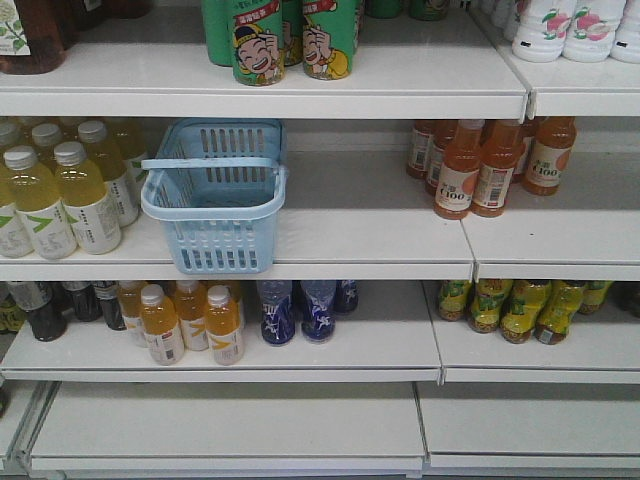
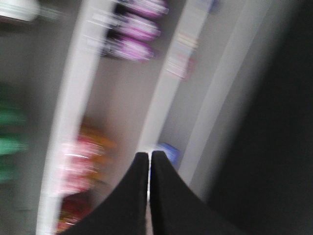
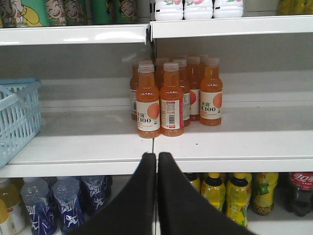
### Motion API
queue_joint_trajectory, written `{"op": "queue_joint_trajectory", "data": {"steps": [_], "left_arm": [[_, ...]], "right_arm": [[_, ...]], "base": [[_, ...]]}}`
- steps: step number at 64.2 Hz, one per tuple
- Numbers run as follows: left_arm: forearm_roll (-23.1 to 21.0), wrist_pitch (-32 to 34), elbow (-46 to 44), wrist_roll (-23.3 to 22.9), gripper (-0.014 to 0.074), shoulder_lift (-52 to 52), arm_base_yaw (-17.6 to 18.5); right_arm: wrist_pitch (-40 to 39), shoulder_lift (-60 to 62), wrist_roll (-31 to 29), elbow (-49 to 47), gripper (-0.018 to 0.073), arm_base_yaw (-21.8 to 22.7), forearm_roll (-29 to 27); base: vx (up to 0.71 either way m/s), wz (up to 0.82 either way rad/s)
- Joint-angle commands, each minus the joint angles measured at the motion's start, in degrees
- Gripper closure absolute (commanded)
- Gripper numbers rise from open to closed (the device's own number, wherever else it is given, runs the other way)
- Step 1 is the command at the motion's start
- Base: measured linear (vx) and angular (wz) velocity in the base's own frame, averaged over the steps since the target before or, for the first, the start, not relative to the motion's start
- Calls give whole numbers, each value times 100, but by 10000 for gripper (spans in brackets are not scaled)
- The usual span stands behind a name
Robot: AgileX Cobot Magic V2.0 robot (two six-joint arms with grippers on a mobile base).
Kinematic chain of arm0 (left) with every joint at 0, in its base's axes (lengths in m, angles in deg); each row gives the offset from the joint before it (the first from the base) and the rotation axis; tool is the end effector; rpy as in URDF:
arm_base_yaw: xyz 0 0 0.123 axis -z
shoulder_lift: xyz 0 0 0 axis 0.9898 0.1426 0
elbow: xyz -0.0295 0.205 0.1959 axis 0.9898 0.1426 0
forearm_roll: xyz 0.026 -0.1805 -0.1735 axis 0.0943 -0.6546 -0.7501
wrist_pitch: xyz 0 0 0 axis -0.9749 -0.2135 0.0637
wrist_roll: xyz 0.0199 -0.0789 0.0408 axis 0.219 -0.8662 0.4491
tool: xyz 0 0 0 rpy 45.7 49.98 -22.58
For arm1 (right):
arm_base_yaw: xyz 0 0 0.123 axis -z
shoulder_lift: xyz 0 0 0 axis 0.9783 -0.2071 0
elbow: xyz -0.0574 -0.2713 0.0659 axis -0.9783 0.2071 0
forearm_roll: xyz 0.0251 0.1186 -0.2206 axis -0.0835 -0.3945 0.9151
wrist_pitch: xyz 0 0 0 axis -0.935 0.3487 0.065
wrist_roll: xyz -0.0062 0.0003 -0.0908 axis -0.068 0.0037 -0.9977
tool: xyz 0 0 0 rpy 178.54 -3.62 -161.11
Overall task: Place coke in basket with both arms
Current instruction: 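Swing the left arm up toward the light-blue basket on the shelf, then close the left gripper on the light-blue basket handle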
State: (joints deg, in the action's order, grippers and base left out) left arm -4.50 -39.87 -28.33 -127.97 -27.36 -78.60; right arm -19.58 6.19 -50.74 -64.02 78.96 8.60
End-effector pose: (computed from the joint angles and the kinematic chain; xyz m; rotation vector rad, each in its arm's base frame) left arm 0.0396 0.0070 0.3155 -0.7842 0.5393 -1.6580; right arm 0.0568 -0.0008 0.1962 0.0212 1.5898 -0.0024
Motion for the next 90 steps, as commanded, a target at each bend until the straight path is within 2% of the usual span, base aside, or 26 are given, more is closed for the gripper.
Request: {"op": "queue_joint_trajectory", "data": {"steps": [1, 7, 11, 17, 24, 31, 38, 51, 59, 71, 77, 82, 90], "left_arm": [[1501, 991, -977, -239, 603, 464, 19], [2473, 569, -1741, -100, 603, 1018, 19], [3027, 13, -2086, -119, 603, 1448, 19], [3279, -599, -2235, -147, 602, 2094, 19], [3289, -767, -2212, -153, 599, 2933, 13], [3273, -115, -2212, -328, 595, 3900, 19], [3267, 1067, -2217, -661, 594, 4878, 19], [3273, 2581, -2217, -767, 573, 6648, 19], [3267, 3364, -2302, -882, 454, 7586, 19], [3224, 3552, -2778, -1680, 55, 8676, 19], [3238, 3543, -3134, -1776, -78, 9176, 19], [3278, 3543, -3460, -1802, -123, 9478, 19], [3290, 3501, -4006, -1818, -111, 9968, 19]], "right_arm": [[-405, 72, 0, 43, 564, 15, 17], [-405, 72, 0, 43, 564, 15, 17], [-405, 72, 0, 43, 564, 15, 17], [-405, 72, 0, 43, 564, 15, 17], [-405, 72, 0, 43, 564, 15, 17], [-405, 72, 0, 43, 564, 15, 17], [-411, 72, 0, 43, 564, 15, 17], [-406, 72, 0, 43, 564, 15, 17], [-406, 72, 0, 43, 564, 15, 17], [-406, 72, 0, 43, 564, 15, 17], [-406, 72, 0, 43, 564, 15, 17], [-406, 72, 0, 43, 564, 15, 17], [-406, 72, 0, 43, 564, 15, 17]], "base": [[0, 0], [0, 0], [0, 0], [0, 0], [0, 0], [0, 0], [0, 0], [0, 0], [0, 0], [0, 0], [0, 0], [0, 0], [0, 0]]}}
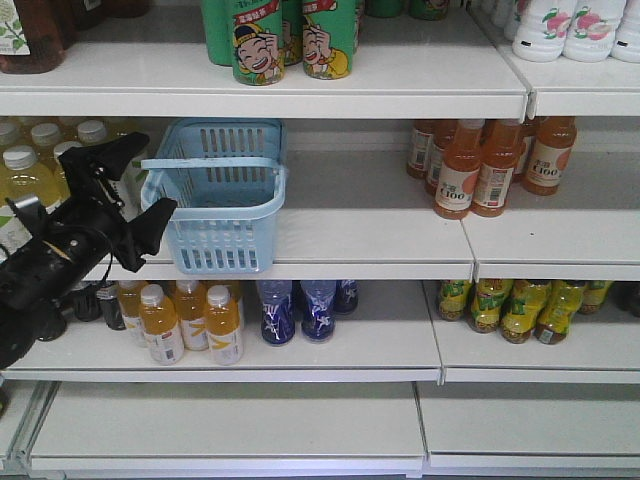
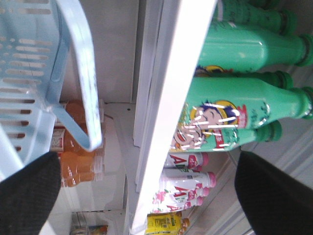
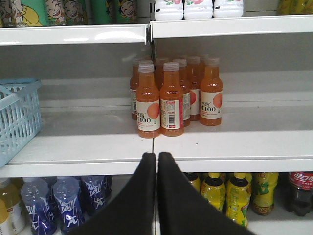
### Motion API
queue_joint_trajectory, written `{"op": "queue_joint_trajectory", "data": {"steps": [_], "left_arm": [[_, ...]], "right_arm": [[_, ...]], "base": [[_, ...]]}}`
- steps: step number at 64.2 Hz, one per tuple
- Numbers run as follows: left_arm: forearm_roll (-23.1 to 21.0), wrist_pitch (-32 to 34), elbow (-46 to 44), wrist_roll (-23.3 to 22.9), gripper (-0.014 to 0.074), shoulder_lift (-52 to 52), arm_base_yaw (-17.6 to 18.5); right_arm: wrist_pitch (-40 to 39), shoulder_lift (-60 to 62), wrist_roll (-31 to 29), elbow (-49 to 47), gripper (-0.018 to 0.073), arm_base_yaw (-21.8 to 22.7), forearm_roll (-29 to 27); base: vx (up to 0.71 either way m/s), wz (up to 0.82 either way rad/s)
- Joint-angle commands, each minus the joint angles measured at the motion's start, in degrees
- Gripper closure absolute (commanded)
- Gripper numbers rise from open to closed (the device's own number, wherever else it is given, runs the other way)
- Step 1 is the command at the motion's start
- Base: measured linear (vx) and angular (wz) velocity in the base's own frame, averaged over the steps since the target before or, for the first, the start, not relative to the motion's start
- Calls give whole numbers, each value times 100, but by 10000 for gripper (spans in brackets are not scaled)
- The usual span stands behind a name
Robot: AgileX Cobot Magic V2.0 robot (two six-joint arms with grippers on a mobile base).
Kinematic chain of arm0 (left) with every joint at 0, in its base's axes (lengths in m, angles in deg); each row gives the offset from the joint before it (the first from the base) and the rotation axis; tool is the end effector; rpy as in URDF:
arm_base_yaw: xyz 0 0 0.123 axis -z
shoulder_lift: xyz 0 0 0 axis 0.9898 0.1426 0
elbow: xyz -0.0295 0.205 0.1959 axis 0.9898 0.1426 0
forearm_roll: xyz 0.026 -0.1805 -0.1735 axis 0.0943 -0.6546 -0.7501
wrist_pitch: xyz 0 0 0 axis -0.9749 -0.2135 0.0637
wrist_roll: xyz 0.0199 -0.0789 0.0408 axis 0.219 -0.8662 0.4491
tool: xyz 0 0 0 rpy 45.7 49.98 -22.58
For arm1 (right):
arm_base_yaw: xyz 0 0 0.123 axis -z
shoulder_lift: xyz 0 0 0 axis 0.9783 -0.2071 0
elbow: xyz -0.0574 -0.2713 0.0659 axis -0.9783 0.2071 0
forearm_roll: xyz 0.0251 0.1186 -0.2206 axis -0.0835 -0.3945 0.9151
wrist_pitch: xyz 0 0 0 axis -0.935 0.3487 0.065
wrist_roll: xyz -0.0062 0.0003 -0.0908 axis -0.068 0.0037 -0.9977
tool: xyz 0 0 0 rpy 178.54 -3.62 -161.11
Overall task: Place coke in basket with both arms
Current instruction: 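Close the left gripper on the light-blue basket handle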
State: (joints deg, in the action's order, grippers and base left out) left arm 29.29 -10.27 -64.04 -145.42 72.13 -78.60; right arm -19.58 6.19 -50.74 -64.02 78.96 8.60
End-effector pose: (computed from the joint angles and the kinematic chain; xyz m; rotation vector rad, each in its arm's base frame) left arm 0.3608 -0.0535 0.1923 -1.0219 1.3891 -1.6793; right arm 0.0568 -0.0008 0.1962 0.0212 1.5898 -0.0024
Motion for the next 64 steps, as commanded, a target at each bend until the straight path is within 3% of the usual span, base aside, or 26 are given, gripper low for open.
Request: {"op": "queue_joint_trajectory", "data": {"steps": [1, 26, 39, 51, 59, 64], "left_arm": [[-94, 522, -518, -73, -106, 65, 19], [-186, 88, -1613, -117, 65, 954, 19], [-334, -289, -2026, -122, 81, 1208, 19], [-408, -244, -2319, -116, 101, 1340, 19], [-291, -272, -2335, -116, 219, 1347, 19], [-95, -345, -2335, -121, 337, 1347, 19]], "right_arm": [[-406, 72, 0, 43, 564, 15, 17], [-406, 72, 0, 43, 564, 15, 17], [-406, 72, 0, 43, 564, 15, 17], [-406, 72, 0, 43, 564, 15, 17], [-406, 72, 0, 43, 564, 15, 17], [-406, 72, 0, 43, 564, 15, 17]], "base": [[0, 0], [0, 0], [0, 0], [0, 0], [0, 0], [0, 0]]}}
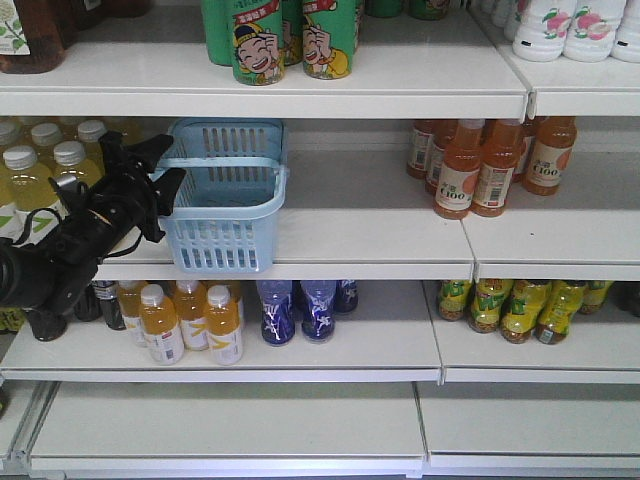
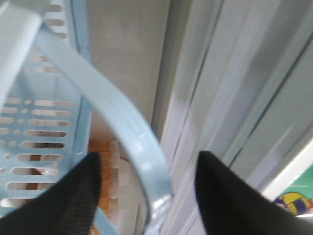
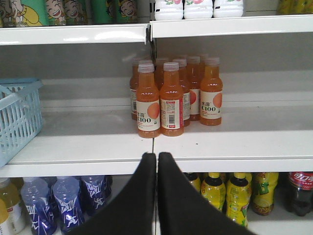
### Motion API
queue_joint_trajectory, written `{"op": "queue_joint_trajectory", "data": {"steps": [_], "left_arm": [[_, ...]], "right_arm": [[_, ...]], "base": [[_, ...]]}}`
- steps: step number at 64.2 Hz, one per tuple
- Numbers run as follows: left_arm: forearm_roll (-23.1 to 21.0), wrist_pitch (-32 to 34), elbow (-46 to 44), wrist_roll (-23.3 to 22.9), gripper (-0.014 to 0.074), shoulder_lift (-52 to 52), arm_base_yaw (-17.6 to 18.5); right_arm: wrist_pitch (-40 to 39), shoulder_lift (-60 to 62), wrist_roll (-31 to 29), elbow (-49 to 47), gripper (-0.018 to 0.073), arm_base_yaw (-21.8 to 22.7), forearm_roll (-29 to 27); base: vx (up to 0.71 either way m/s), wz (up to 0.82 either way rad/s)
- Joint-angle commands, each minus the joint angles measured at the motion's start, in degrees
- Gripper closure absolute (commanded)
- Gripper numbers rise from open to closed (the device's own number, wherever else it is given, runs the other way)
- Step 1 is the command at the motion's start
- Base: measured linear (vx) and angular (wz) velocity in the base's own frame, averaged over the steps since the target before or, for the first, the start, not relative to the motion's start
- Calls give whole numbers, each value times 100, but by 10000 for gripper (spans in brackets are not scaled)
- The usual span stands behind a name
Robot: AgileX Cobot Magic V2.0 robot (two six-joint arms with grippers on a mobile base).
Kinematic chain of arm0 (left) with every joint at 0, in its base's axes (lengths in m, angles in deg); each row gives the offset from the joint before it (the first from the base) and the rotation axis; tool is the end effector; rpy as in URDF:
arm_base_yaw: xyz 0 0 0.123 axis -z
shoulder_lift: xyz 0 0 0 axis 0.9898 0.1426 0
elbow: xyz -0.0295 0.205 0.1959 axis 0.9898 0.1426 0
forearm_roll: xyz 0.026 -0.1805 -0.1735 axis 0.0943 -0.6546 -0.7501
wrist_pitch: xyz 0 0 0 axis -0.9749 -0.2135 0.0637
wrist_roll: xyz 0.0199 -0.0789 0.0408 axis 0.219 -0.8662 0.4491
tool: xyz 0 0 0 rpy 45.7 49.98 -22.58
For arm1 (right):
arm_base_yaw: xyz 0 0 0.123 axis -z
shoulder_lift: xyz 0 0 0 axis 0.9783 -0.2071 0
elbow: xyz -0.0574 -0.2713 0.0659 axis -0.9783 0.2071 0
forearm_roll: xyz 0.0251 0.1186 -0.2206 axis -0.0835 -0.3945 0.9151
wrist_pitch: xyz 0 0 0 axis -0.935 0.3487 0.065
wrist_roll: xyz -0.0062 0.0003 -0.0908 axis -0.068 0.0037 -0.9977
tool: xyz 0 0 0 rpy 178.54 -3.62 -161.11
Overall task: Place coke in basket with both arms
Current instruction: 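Close the left gripper on the light-blue basket handle, then lift the basket off the shelf with the left gripper, pull it back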
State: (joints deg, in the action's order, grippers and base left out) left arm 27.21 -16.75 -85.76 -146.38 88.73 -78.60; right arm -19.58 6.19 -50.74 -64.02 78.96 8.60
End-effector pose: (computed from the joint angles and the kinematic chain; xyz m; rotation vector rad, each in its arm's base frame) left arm 0.4481 -0.0538 0.1595 -1.0702 1.3631 -1.6346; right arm 0.0568 -0.0008 0.1962 0.0212 1.5898 -0.0024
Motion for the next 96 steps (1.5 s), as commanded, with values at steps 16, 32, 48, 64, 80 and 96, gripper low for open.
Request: {"op": "queue_joint_trajectory", "data": {"steps": [16, 32, 48, 64, 80, 96], "left_arm": [[993, 357, -163, -26, 605, -318, 19], [3143, 1763, -163, -867, 604, -318, 19], [5276, 2007, 451, -1264, 604, -971, 419], [5286, 2007, 2150, -1027, 604, -2448, 1061], [5293, 2007, 3092, -1010, 604, -4164, 1632], [5251, 1943, 3128, -1010, 604, -5452, 2071]], "right_arm": [[-412, 72, 0, 43, 564, 15, 17], [-406, 72, 0, 43, 564, 15, 17], [-406, 72, 0, 43, 564, 15, 17], [-406, 72, 0, 43, 564, 15, 17], [-406, 72, 0, 43, 564, 15, 17], [-406, 72, 0, 43, 564, 15, 17]], "base": [[0, 0], [0, 0], [0, 0], [0, 0], [0, 0], [0, 0]]}}
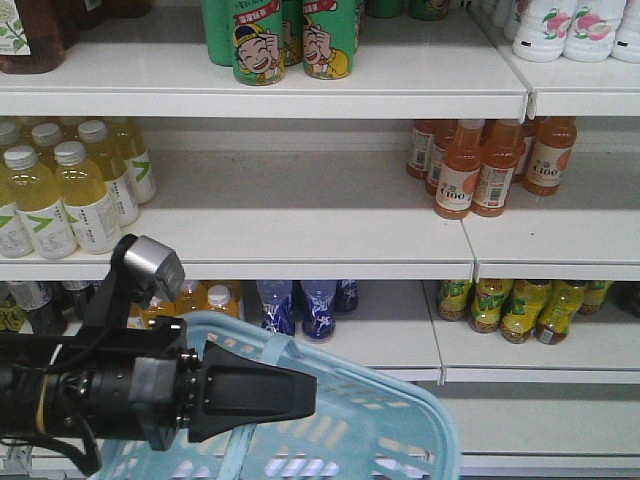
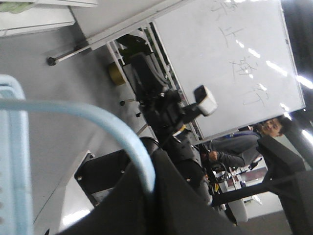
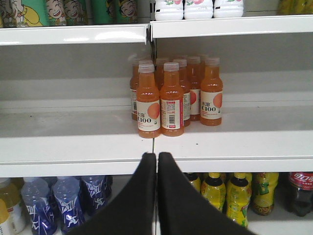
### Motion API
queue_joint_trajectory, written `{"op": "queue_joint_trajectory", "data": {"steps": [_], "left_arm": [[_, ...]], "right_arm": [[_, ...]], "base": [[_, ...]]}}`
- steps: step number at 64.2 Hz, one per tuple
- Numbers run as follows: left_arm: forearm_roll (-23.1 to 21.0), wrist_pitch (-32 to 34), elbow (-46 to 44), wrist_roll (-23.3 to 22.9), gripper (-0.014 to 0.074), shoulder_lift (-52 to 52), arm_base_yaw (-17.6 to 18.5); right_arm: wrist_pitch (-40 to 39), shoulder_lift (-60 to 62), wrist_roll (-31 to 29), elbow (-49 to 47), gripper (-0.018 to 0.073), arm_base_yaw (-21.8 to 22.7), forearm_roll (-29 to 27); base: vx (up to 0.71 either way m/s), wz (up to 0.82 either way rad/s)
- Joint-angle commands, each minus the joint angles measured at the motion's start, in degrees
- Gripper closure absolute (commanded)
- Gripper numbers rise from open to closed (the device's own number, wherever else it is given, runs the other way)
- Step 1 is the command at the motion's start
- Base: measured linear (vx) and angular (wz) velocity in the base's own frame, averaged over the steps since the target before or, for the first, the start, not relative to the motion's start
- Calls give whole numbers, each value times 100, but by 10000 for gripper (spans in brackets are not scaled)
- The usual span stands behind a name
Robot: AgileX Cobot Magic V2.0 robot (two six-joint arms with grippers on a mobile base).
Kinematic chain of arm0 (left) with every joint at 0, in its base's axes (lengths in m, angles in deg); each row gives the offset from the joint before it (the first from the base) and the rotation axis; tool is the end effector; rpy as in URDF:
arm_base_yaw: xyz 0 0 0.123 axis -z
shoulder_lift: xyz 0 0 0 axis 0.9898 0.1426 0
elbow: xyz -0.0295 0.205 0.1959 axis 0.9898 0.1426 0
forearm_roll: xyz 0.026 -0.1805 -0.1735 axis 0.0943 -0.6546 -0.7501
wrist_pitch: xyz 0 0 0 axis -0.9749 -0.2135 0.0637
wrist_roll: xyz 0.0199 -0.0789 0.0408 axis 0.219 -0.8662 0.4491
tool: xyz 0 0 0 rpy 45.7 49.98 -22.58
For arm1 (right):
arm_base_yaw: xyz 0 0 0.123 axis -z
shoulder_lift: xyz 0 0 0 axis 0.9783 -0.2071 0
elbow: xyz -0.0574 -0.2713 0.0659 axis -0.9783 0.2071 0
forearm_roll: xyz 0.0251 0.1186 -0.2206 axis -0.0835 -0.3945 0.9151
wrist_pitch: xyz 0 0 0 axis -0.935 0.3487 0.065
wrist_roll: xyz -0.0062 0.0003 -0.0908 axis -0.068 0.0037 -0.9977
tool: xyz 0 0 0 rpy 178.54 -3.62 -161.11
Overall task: Place coke in basket with both arms
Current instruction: 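Lift the basket off the shelf with the left gripper, pull it back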
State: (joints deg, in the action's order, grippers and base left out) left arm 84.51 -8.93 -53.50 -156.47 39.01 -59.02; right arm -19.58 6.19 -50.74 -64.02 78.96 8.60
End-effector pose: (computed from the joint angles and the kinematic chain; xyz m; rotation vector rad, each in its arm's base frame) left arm 0.1724 -0.1612 0.2760 0.3767 2.0730 -1.8990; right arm 0.0568 -0.0008 0.1962 0.0212 1.5898 -0.0024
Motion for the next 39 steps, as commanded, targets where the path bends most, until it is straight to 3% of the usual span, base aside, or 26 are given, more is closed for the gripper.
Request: {"op": "queue_joint_trajectory", "data": {"steps": [1, 10, 21, 39], "left_arm": [[-485, 1130, -98, -1, 604, -517, 116], [-784, 911, -98, 6, 604, -780, 129], [-1479, 898, -98, 346, 604, -836, 129], [-1635, 863, -98, 331, 604, -836, 222]], "right_arm": [[-406, 72, 0, 43, 564, 15, 17], [-406, 72, 0, 43, 564, 15, 17], [-406, 72, 0, 38, 564, 15, 17], [-406, 72, 0, 38, 564, 15, 17]], "base": [[0, 0], [0, 0], [0, 0], [0, 0]]}}
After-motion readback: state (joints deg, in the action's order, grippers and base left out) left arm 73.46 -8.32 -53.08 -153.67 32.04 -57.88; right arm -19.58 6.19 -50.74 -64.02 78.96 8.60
